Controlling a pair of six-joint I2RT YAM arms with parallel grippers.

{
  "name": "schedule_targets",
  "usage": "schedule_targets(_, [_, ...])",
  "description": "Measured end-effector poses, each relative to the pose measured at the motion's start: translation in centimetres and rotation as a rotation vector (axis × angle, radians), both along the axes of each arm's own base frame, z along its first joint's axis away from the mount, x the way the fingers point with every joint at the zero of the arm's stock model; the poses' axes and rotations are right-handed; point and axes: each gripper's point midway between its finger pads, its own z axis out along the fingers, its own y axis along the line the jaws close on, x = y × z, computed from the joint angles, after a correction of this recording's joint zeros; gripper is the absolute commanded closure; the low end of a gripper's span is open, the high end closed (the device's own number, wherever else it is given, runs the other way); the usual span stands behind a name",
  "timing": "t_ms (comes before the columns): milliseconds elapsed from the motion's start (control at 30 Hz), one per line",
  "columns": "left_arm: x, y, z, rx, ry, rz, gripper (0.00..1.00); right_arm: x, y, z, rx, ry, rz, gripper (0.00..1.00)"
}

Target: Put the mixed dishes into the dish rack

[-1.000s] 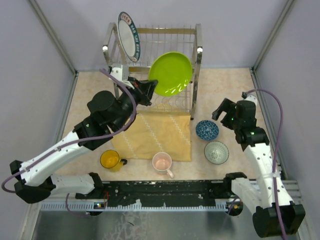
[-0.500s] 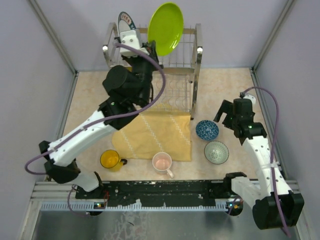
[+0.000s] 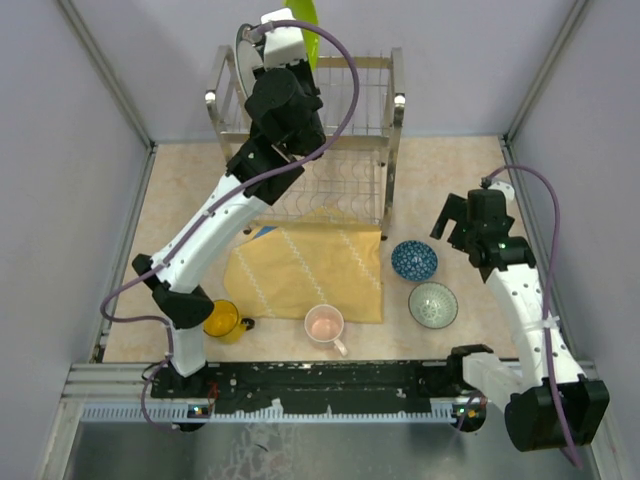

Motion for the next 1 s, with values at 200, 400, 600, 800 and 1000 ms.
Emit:
schedule_targets(200, [1.7,1.3,-2.1,-0.017,0.055,0.025,1.0,0.0,0.1,-0.3,0.002,0.011,0.002,0.0])
schedule_targets(400, [2.9,1.5,-4.4,0.003,0.105,0.023,1.0,0.1,0.2,-0.3,0.006,0.011,0.007,0.0])
schedule_targets(600, [3.9,1.6,-6.0,0.01,0.129,0.032,1.0,0.3,0.2,-0.6,0.006,0.022,0.009,0.0])
schedule_targets(800, [5.2,1.5,-7.8,0.02,0.16,0.035,1.0,0.4,0.3,-0.6,0.007,0.017,0.009,0.0])
schedule_targets(1000, [6.4,1.4,-9.9,0.051,0.196,0.049,1.0,0.5,0.3,-0.5,0.007,0.01,0.008,0.0])
